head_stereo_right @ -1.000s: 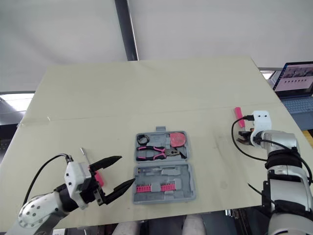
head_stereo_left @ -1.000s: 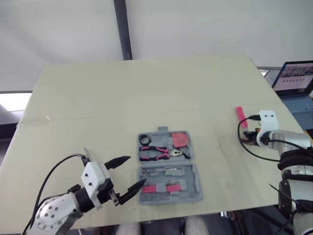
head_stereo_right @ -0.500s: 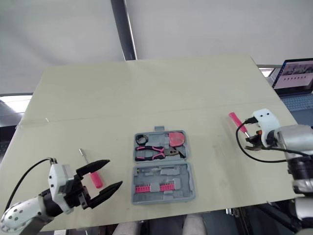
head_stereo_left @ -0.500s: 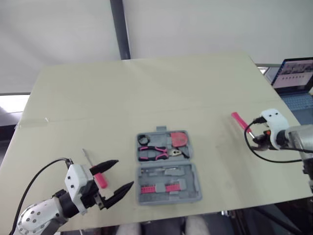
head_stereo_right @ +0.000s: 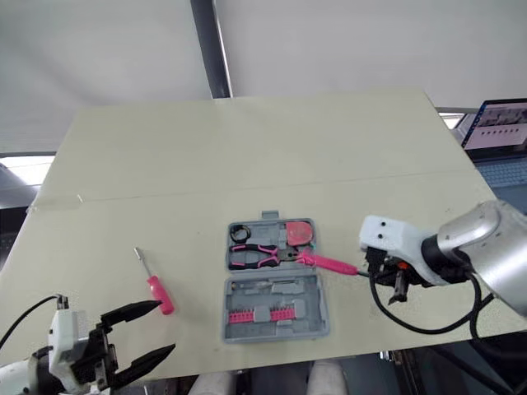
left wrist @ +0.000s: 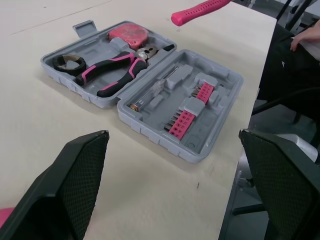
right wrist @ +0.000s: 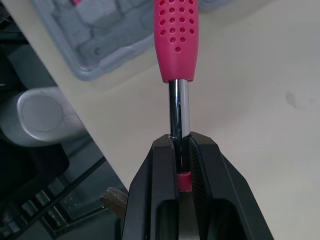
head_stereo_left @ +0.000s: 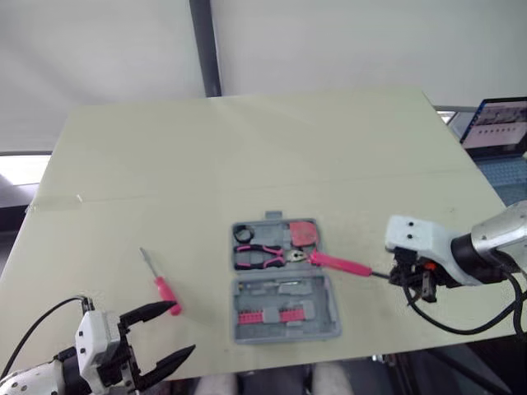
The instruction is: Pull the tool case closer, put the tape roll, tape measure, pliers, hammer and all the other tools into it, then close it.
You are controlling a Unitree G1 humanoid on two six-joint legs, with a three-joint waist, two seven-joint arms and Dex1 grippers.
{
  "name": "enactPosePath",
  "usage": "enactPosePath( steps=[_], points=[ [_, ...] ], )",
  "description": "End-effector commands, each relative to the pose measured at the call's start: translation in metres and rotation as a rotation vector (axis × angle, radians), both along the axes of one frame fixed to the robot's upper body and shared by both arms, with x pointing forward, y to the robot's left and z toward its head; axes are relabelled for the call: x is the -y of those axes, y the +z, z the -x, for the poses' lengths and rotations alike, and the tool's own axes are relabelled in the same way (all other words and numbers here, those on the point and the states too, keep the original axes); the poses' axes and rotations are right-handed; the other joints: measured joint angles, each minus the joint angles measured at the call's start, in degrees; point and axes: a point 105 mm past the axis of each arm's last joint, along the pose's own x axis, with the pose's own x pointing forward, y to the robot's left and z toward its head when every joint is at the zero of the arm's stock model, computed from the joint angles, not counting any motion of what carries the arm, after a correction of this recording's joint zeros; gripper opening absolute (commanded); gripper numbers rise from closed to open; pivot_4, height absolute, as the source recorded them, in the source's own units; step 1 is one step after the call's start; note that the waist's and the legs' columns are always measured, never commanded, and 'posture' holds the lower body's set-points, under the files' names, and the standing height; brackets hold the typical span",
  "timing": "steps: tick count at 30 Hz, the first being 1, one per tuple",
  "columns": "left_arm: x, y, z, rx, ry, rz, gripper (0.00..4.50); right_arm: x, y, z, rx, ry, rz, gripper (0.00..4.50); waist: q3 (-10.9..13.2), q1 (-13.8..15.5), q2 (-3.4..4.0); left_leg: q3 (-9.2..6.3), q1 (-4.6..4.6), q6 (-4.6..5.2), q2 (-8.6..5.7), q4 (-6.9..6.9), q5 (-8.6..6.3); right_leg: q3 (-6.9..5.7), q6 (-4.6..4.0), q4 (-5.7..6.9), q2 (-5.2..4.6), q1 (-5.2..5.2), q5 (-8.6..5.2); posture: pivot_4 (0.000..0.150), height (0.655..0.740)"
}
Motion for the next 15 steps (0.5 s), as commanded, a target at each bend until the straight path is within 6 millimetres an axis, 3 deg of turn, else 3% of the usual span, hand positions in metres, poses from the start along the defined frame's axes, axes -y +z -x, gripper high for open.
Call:
enactPosePath(
  steps=[1,6,10,15],
  points=[
    [-0.007,-0.003,0.008,0.012,-0.03,-0.029,4.5,-0.015,0.005,0.007,0.027,0.109,0.013,0.06,0.0,-0.1,0.0,0.01,0.0,0.0,0.0,0.0,0.0,0.0,0.0,0.01,0.0,-0.03,0.0,0.15,0.74],
    [-0.011,-0.007,0.012,0.018,-0.063,-0.044,4.5,-0.027,0.001,0.003,0.04,0.161,0.017,0.06,0.0,-0.1,-0.03,0.06,-0.01,0.0,0.0,0.0,0.0,0.05,-0.01,0.06,0.0,-0.1,0.0,0.15,0.74],
    [-0.017,-0.012,0.009,0.042,-0.058,-0.066,4.5,-0.057,-0.013,-0.003,0.031,0.254,-0.006,0.06,0.0,-0.3,-0.03,0.08,-0.01,0.0,0.0,-0.01,0.0,0.06,-0.01,0.12,0.0,-0.16,-0.01,0.15,0.74],
    [-0.014,-0.013,0.007,0.053,-0.058,-0.072,4.5,-0.08,-0.02,-0.01,0.021,0.296,0.006,0.06,0.0,-0.2,-0.04,0.15,-0.08,0.0,0.01,0.0,0.0,0.07,-0.02,0.2,0.0,-0.3,-0.01,0.15,0.74]
  ],
)
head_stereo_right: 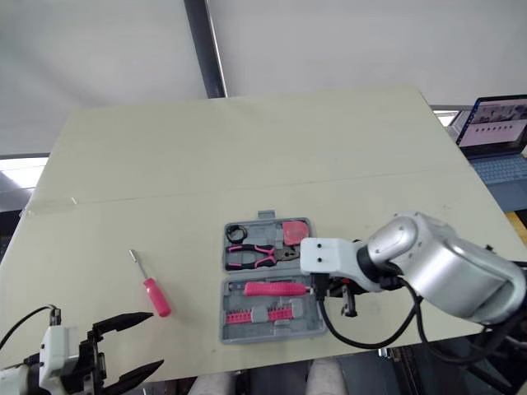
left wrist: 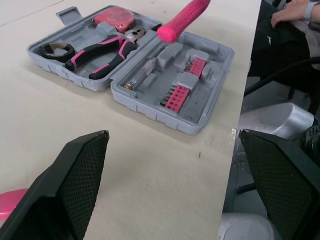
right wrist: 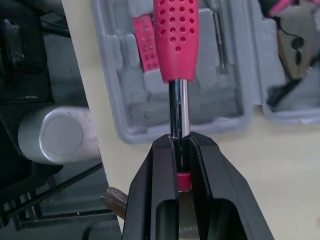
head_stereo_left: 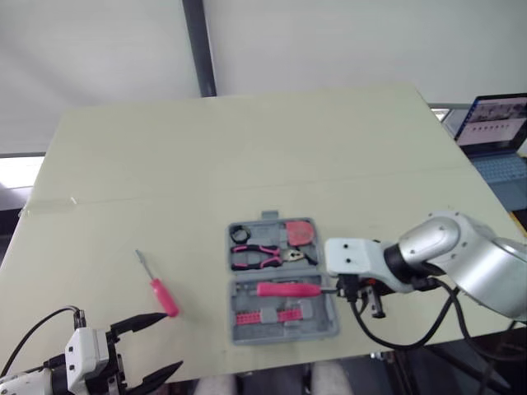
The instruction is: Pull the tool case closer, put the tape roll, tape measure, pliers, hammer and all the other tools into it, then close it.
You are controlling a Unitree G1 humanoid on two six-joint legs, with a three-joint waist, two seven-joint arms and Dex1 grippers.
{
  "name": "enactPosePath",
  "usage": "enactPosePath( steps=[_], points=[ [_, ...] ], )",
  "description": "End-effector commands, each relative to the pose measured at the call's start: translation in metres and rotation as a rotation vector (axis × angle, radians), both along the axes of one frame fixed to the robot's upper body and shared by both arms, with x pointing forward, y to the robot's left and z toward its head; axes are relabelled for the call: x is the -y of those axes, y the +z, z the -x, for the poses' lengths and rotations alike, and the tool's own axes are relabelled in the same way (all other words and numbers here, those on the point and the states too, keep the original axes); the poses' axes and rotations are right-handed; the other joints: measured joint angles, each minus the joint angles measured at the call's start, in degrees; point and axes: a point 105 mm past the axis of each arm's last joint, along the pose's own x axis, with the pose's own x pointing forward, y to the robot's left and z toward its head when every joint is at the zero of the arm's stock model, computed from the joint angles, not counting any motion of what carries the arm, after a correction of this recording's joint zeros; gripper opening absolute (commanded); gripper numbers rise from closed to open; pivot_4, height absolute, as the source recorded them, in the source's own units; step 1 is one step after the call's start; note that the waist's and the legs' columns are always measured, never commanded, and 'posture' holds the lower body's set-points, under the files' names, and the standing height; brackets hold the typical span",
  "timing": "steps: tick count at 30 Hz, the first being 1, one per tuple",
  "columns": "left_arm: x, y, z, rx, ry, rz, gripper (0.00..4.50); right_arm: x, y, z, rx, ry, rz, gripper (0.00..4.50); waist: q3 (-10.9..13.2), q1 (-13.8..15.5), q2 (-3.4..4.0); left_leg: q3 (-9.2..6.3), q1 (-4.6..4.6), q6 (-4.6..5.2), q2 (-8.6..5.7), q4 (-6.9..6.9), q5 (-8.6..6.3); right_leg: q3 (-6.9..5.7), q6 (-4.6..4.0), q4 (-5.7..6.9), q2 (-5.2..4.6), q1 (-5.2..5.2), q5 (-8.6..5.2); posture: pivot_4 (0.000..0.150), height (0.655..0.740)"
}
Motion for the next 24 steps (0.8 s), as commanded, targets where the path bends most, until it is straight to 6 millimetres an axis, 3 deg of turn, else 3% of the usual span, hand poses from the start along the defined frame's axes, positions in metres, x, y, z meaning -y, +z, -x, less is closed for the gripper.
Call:
enactPosePath(
  steps=[1,24],
  points=[
    [0.002,0.002,-0.001,0.013,0.0,-0.002,4.5,-0.009,0.004,-0.006,0.042,0.016,0.02,0.06,0.0,0.2,-0.03,0.0,-0.01,0.0,0.0,0.01,0.0,0.0,0.0,0.0,0.0,0.0,0.0,0.15,0.74],
    [0.026,0.022,-0.012,0.029,-0.008,-0.011,4.5,-0.044,-0.02,-0.019,0.035,0.064,0.129,0.06,-0.1,-1.1,-0.12,0.0,0.0,0.0,0.01,0.02,0.0,-0.02,0.0,0.14,0.0,-0.07,0.0,0.15,0.74]
  ],
)
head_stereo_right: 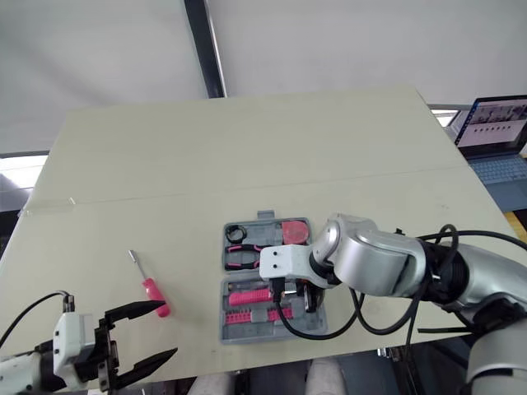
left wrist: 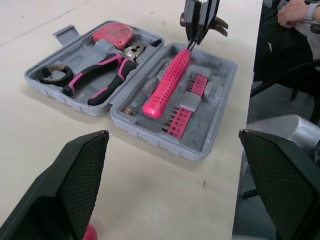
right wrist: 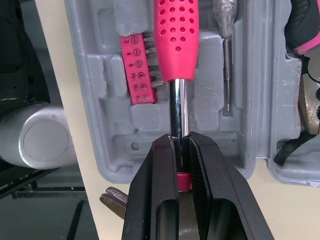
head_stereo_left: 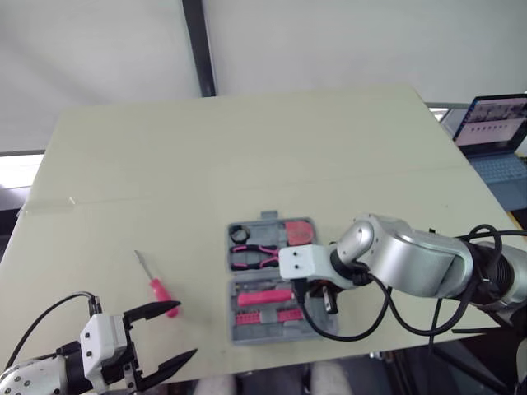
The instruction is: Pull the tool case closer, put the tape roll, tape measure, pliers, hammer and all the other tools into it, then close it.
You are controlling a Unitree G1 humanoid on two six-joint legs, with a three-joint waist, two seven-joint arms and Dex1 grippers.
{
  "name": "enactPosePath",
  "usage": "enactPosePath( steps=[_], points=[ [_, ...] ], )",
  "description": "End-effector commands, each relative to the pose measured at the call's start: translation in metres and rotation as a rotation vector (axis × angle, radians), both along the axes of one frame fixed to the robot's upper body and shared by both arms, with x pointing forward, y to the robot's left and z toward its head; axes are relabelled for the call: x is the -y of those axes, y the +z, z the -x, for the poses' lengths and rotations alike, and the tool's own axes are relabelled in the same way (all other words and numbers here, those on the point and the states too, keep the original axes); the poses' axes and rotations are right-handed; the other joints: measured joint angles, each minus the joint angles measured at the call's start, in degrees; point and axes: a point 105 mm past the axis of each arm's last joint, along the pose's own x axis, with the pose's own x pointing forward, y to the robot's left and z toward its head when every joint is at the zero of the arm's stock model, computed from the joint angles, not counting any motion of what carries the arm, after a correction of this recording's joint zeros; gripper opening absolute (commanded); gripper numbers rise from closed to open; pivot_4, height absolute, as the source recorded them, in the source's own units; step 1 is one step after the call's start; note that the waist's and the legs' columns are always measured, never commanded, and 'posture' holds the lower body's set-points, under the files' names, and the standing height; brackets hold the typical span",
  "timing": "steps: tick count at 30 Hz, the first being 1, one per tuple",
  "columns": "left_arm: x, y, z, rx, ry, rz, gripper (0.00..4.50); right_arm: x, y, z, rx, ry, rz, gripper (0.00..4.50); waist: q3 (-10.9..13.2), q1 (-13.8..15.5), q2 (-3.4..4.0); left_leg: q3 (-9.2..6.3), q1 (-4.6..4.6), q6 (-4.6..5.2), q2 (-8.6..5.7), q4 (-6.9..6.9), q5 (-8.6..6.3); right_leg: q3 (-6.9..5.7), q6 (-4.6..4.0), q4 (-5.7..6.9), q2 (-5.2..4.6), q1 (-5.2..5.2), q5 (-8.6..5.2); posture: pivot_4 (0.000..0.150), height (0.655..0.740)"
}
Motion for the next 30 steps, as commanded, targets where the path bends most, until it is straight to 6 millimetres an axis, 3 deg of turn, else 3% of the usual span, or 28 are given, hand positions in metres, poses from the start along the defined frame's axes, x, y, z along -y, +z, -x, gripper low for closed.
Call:
enactPosePath(
  steps=[1,13,30],
  points=[
    [0.004,0.006,0.0,0.018,-0.004,-0.005,4.5,-0.005,0.005,-0.005,0.044,0.019,-0.009,0.06,0.0,-0.3,0.0,0.0,0.0,0.0,0.0,-0.01,0.0,-0.01,0.0,0.01,0.0,-0.01,0.0,0.15,0.74],
    [0.002,0.002,0.002,0.009,0.022,-0.01,4.5,-0.019,-0.003,-0.002,0.026,0.044,-0.019,0.06,0.0,-0.5,-0.01,0.0,0.0,-0.01,0.0,-0.02,0.0,-0.03,-0.01,0.04,0.0,-0.04,0.0,0.15,0.74],
    [0.003,-0.003,0.007,-0.001,0.027,-0.029,4.5,-0.021,-0.008,-0.002,0.017,0.051,-0.012,0.06,0.0,-0.5,-0.03,0.01,0.0,-0.01,0.01,-0.02,-0.01,-0.04,-0.01,0.05,0.0,-0.06,0.0,0.15,0.74]
  ],
)
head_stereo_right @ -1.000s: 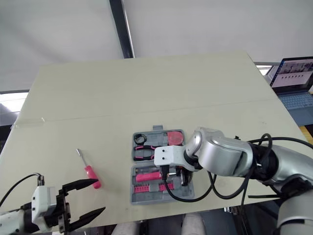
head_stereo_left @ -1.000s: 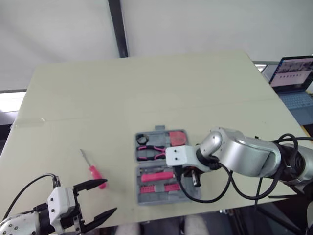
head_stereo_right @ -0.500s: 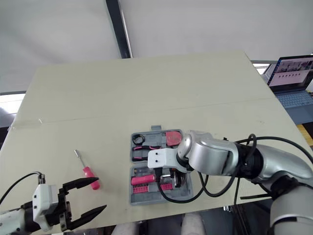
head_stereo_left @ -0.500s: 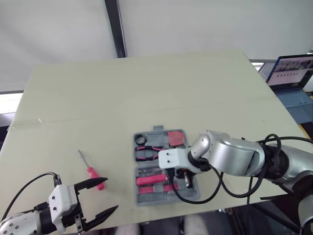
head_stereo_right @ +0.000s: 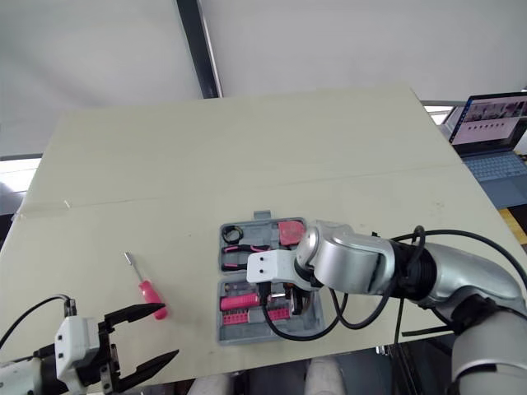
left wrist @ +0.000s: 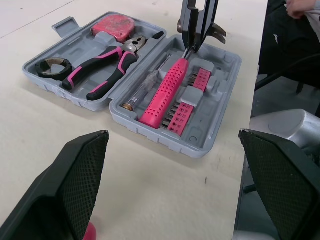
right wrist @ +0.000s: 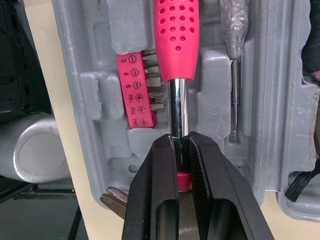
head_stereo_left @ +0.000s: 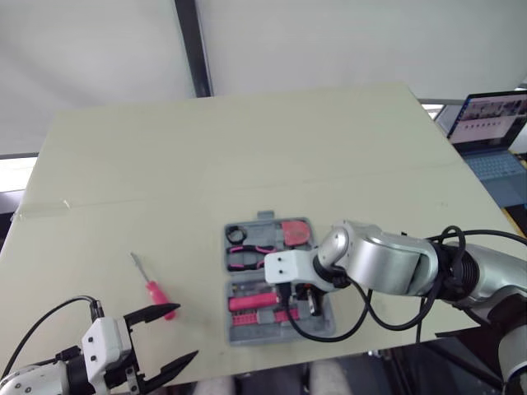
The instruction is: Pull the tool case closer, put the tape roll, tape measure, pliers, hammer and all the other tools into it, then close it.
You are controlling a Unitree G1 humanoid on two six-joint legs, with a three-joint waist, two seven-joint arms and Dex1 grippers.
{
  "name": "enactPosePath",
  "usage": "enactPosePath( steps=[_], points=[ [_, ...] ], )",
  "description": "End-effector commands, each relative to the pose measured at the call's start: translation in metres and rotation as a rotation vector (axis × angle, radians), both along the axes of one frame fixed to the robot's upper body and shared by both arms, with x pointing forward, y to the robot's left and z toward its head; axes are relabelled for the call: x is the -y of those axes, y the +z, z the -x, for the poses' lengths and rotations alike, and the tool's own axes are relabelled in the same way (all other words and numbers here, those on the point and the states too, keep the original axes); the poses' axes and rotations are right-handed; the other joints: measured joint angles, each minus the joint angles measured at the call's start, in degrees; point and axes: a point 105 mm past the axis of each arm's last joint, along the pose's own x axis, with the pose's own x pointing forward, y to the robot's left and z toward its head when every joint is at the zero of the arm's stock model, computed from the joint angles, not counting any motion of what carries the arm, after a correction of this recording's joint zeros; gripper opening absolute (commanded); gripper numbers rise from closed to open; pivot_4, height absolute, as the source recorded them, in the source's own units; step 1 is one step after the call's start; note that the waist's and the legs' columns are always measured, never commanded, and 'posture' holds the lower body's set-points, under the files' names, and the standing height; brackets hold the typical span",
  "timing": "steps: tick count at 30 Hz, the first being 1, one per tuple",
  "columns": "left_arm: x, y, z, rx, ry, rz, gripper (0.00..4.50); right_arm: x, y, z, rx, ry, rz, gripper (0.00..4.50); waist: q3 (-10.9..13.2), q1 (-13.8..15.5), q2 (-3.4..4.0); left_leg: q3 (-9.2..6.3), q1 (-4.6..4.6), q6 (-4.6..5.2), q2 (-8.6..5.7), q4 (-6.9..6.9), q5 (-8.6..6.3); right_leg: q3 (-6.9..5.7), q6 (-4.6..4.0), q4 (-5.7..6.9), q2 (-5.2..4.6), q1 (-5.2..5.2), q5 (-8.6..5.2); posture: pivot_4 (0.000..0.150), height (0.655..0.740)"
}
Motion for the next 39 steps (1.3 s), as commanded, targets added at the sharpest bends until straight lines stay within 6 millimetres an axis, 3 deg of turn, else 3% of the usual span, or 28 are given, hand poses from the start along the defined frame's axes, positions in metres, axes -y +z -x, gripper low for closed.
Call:
enactPosePath(
  steps=[1,6,10,14,17,21,25,34,39],
  points=[
    [0.003,0.002,0.002,0.004,-0.007,0.0,4.5,-0.005,0.004,0.002,0.016,0.037,-0.011,0.47,0.0,0.0,0.0,0.0,0.0,0.0,0.0,0.0,0.0,0.0,0.0,0.0,0.0,0.0,0.0,0.15,0.74],
    [0.005,0.003,0.001,0.006,-0.01,0.002,4.5,-0.004,0.007,0.005,-0.009,0.016,-0.021,2.8,0.0,0.0,0.0,0.0,0.0,0.0,0.0,0.0,0.0,0.0,0.0,0.01,0.0,0.0,0.0,0.15,0.74],
    [0.006,0.004,0.0,0.009,-0.01,0.003,4.5,-0.003,0.018,0.007,-0.017,-0.009,-0.064,2.8,0.0,0.1,0.0,0.0,0.0,0.0,0.0,0.0,0.0,0.0,0.0,0.01,0.0,0.0,0.0,0.15,0.74],
    [0.007,0.005,-0.002,0.023,-0.003,0.009,4.5,-0.004,0.028,0.002,-0.027,-0.087,-0.235,2.8,-0.1,0.2,-0.14,0.0,0.0,0.0,0.0,0.0,0.0,0.0,0.0,0.01,0.0,0.01,0.0,0.15,0.74],
    [0.008,0.005,-0.003,0.027,-0.002,0.013,4.5,-0.005,0.026,0.002,-0.062,-0.12,-0.421,2.01,-0.1,0.4,-0.26,0.0,0.0,0.0,0.0,-0.02,0.0,0.0,-0.01,0.0,0.0,0.02,0.01,0.15,0.74],
    [0.01,0.004,-0.005,0.029,-0.008,0.018,4.5,-0.01,0.035,0.003,-0.017,-0.075,-0.77,0.03,-0.2,0.4,-0.36,0.04,0.0,0.0,0.0,-0.03,0.0,-0.02,-0.01,-0.05,0.0,0.04,0.01,0.15,0.74],
    [0.011,0.003,-0.006,0.031,-0.017,0.018,4.5,0.002,0.022,0.007,-0.048,-0.066,-0.829,0.03,-0.2,0.3,-0.38,0.11,0.04,0.0,0.0,0.0,0.0,0.01,0.0,-0.04,0.0,0.05,0.01,0.15,0.74],
    [0.014,0.002,-0.008,0.034,-0.027,0.021,4.5,0.013,-0.015,-0.002,-0.074,-0.069,-0.748,0.03,-0.2,0.3,-0.39,0.11,0.12,0.0,0.02,-0.03,0.0,0.0,-0.02,-0.04,0.0,0.1,0.01,0.15,0.74],
    [0.014,0.002,-0.009,0.033,-0.026,0.019,4.5,0.013,-0.023,-0.001,-0.088,-0.049,-0.738,0.03,-0.2,0.3,-0.39,0.1,0.12,0.0,0.02,0.0,0.0,0.0,-0.02,-0.04,0.0,0.13,0.01,0.15,0.74]
  ],
)
